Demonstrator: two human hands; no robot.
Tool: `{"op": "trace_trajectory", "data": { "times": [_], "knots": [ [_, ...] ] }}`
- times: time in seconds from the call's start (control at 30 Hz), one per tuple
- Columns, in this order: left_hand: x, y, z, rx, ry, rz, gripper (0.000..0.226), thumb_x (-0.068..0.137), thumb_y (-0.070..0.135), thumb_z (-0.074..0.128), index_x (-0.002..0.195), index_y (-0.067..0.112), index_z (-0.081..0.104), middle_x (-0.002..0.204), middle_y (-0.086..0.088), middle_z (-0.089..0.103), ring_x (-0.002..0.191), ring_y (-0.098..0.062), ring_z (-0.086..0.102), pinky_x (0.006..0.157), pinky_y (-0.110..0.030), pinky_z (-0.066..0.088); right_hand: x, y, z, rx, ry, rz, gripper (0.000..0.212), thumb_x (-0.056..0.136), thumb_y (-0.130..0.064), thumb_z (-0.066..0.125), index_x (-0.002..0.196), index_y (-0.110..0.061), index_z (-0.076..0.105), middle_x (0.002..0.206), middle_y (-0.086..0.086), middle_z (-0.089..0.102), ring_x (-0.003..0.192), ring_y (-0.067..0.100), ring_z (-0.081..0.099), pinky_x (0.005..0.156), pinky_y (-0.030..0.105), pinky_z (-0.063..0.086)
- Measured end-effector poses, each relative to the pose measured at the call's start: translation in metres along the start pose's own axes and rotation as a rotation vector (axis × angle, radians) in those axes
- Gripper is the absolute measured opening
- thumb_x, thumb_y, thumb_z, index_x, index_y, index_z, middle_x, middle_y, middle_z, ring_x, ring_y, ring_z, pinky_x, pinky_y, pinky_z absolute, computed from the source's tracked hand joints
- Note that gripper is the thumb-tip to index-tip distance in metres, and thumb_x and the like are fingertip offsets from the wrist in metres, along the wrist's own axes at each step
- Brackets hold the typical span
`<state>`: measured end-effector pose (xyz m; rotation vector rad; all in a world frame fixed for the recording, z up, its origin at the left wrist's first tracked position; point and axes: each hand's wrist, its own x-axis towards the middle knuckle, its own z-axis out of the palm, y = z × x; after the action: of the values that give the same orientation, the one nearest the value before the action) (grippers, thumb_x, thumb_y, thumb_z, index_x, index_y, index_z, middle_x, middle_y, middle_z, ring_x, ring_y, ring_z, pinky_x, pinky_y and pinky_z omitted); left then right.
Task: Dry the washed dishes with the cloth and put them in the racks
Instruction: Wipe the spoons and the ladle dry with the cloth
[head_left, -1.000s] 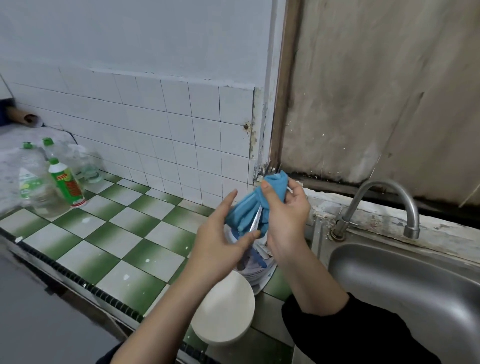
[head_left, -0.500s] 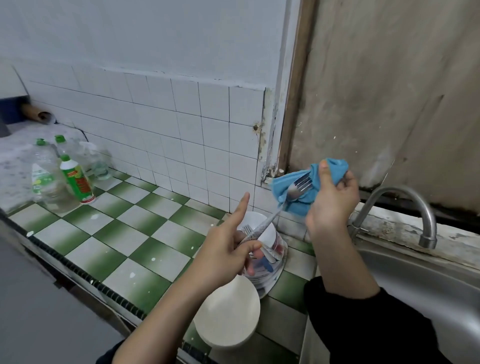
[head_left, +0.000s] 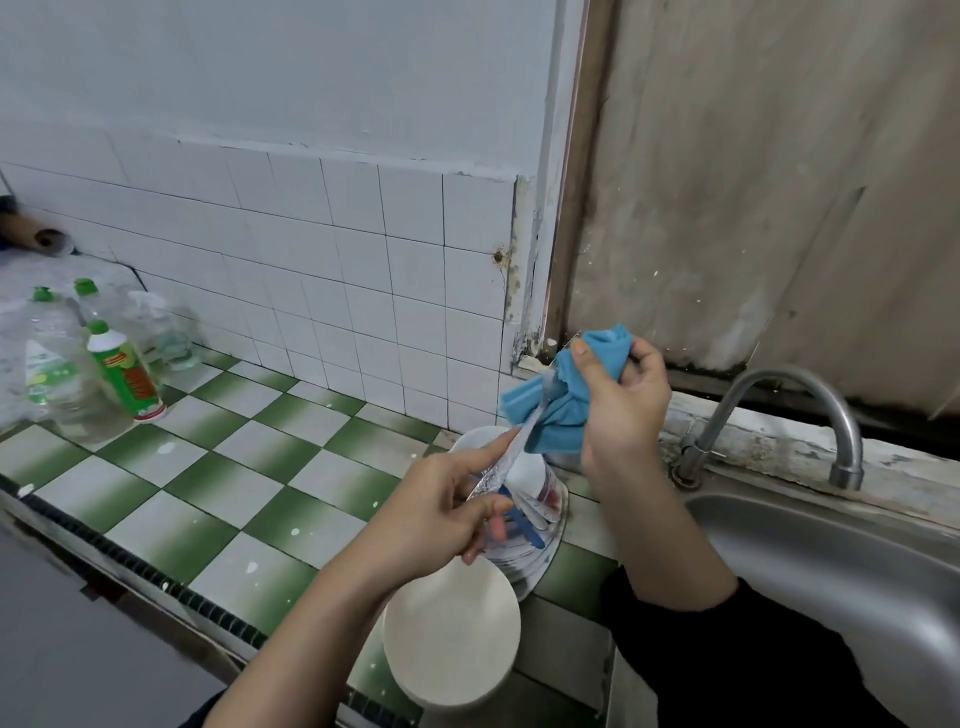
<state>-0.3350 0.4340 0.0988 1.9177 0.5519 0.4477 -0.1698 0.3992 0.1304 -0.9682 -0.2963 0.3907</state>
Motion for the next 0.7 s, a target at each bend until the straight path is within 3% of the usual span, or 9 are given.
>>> {"op": "trace_trajectory", "data": {
  "times": [0.1,0.27,0.47,0.7],
  "knots": [
    [0.002,0.001,-0.003,-0.040,-0.011,0.012,0.061,0.096,-0.007,0.047,0.143,0.031,0.044,0.057,-0.001,0.060,0.039,-0.013,0.042,0.046,-0.014,0.037,-0.009,0.011,0.002,-0.072,-0.046,0.022,0.030,0.085,-0.002,0.071,0.104,-0.016,0.053,0.099,0.000,0.068,0.093,0.019,0.069,0.078,0.031,0.059],
    [0.003,-0.002,-0.030,-0.016,-0.146,0.010,0.058,0.096,-0.008,0.046,0.141,0.028,0.047,0.057,-0.003,0.055,0.040,-0.014,0.041,0.045,-0.017,0.036,-0.028,0.036,0.004,-0.019,0.007,0.121,0.033,0.084,-0.002,0.072,0.107,-0.011,0.051,0.095,0.005,0.066,0.079,0.018,0.068,0.065,0.029,0.058],
    [0.002,-0.011,-0.055,-0.010,-0.282,0.010,0.054,0.098,-0.004,0.049,0.142,0.027,0.048,0.058,-0.006,0.052,0.040,-0.014,0.040,0.045,-0.021,0.036,-0.017,0.028,0.011,-0.160,0.126,-0.061,0.038,0.084,-0.011,0.075,0.108,-0.017,0.046,0.092,-0.003,0.062,0.082,0.011,0.064,0.074,0.026,0.058],
    [0.004,-0.033,-0.049,-0.175,-0.106,-0.058,0.042,0.097,-0.002,0.050,0.133,0.020,0.057,0.052,-0.002,0.052,0.041,-0.011,0.035,0.043,-0.016,0.032,0.014,-0.008,-0.001,-0.107,0.318,-0.199,0.037,0.086,-0.011,0.073,0.108,-0.019,0.046,0.095,-0.009,0.056,0.078,0.000,0.059,0.062,0.011,0.048]
  ]
}}
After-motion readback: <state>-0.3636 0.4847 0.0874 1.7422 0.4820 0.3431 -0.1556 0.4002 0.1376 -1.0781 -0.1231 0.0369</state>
